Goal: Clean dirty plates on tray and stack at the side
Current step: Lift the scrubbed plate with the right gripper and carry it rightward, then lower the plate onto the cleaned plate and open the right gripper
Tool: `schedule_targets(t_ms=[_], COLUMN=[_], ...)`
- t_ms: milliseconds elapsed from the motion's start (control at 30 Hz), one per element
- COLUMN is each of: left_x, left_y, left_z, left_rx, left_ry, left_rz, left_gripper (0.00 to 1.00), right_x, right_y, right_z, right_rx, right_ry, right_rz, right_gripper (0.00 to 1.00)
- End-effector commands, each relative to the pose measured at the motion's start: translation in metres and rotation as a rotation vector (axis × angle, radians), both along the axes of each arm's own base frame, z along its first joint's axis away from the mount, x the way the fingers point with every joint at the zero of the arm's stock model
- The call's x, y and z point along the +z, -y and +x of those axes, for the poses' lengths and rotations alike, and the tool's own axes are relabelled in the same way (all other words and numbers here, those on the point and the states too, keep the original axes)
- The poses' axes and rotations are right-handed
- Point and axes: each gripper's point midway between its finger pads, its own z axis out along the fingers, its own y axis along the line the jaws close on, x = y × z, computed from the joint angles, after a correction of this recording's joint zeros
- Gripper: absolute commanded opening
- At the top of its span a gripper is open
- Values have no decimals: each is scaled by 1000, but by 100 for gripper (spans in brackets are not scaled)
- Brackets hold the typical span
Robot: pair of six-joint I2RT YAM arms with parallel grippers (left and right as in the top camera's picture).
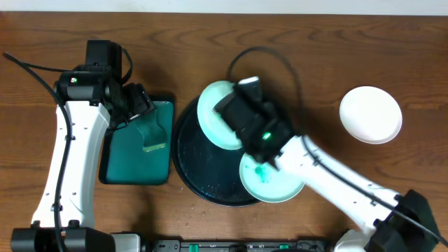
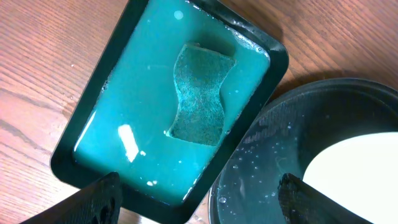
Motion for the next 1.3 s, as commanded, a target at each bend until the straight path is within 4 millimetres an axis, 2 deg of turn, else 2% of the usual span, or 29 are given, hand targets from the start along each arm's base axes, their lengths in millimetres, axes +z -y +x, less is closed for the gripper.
schedule_targets(t_ms=[0, 67, 133, 267, 300, 467, 500, 667, 833, 933, 1033, 1067, 1133, 1167, 1267], left_x=[2, 2, 2, 2, 2, 2, 2, 2, 2, 2, 2, 2, 2, 2, 2], left_y=[-3, -3, -3, -3, -3, -3, -3, -3, -3, -3, -3, -3, -3, -3, -3], left_z=[0, 0, 0, 0, 0, 0, 0, 0, 0, 0, 0, 0, 0, 0, 1], left_rx=[13, 14, 13, 13, 13, 13, 13, 13, 13, 13, 13, 13, 13, 13, 14], left_ry=[5, 6, 5, 5, 5, 6, 6, 6, 5, 5, 5, 5, 5, 5, 10], left_rz=[9, 9, 9, 9, 9, 9, 9, 9, 9, 9, 9, 9, 9, 9, 9], left_gripper=[81, 81, 81, 81, 81, 81, 81, 81, 81, 81, 81, 81, 81, 81, 81], right_x=[18, 21, 17, 3, -1, -17, -23, -49, -76, -92, -99, -100, -99, -97, -91], right_y=[19, 49, 95, 181, 207, 290, 312, 370, 403, 407, 406, 405, 399, 393, 379], right_z=[10, 19, 27, 27, 24, 5, -2, -25, -38, -32, -26, -23, -14, -7, 6], right_rx=[-95, -161, -267, -468, -514, -743, -814, -1053, -1171, -1135, -1119, -1110, -1061, -1002, -891], right_ry=[-71, -99, -138, -194, -206, -244, -254, -279, -316, -339, -338, -335, -327, -321, -311], right_rz=[296, 357, 400, 398, 395, 403, 413, 471, 498, 538, 560, 572, 609, 632, 676], right_gripper=[1, 1, 1, 1, 1, 1, 1, 1, 1, 1, 2, 5, 18, 29, 33])
